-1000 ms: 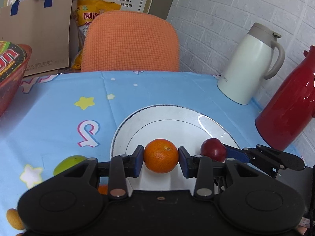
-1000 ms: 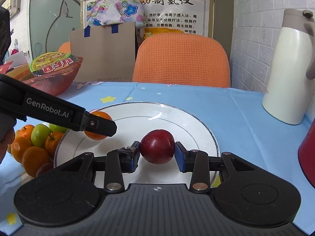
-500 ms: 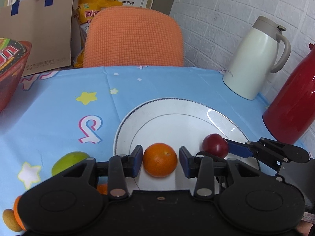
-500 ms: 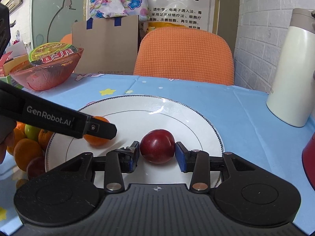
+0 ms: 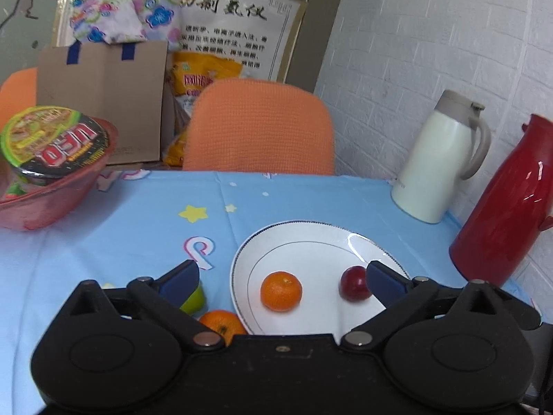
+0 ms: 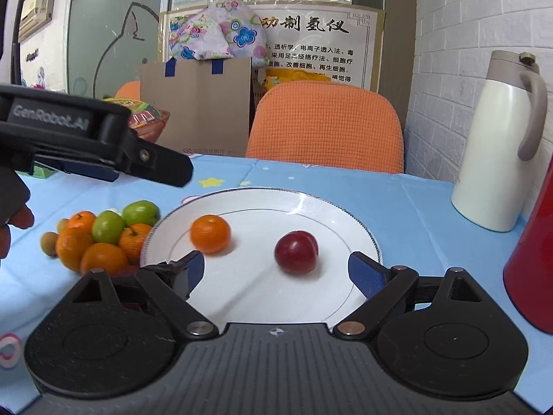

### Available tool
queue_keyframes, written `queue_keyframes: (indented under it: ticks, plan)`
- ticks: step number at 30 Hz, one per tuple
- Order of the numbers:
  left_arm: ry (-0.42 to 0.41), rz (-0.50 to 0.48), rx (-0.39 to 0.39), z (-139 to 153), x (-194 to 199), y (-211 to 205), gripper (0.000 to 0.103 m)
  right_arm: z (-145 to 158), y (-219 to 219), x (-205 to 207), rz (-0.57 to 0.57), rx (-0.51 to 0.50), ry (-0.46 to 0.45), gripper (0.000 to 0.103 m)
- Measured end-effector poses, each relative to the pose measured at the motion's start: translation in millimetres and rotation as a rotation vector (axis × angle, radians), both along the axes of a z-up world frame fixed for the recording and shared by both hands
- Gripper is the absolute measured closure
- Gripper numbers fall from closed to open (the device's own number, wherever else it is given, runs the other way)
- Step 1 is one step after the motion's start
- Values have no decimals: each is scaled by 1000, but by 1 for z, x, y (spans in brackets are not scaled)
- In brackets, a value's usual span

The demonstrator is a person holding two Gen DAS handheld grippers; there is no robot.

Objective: Organize fruits
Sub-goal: 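Lift both open tools away from the plate, then grasp a small brown fruit with the right tool while the left tool grasps another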

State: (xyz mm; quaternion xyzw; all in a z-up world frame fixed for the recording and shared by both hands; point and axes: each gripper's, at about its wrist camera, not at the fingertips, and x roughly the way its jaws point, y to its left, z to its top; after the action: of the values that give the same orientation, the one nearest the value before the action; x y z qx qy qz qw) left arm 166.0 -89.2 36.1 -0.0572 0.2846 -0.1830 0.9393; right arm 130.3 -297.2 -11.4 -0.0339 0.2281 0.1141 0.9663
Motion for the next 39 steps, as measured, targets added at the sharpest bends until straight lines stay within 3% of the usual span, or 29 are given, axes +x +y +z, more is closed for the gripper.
queue_keyframes:
  ticks: [6, 14, 26, 32, 35, 39]
  plan:
    - [-44, 89, 25, 3, -47, 24, 0, -1, 9, -33, 16, 31, 5, 0]
    - [9, 148, 29, -24, -90, 52, 0, -20, 37, -74, 61, -3, 59, 0]
    - [74, 226, 61, -51, -124, 94, 0, -29, 59, -93, 74, -9, 98, 0]
    - [77, 214, 43, -51, -130, 102, 0, -26, 62, -77, 101, -21, 108, 0]
    - [67, 210, 51, -50, -132, 103, 0, -23, 64, -60, 106, -70, 126, 14]
    - [60, 199, 54, -50, -132, 106, 0, -22, 64, -47, 132, -87, 128, 24]
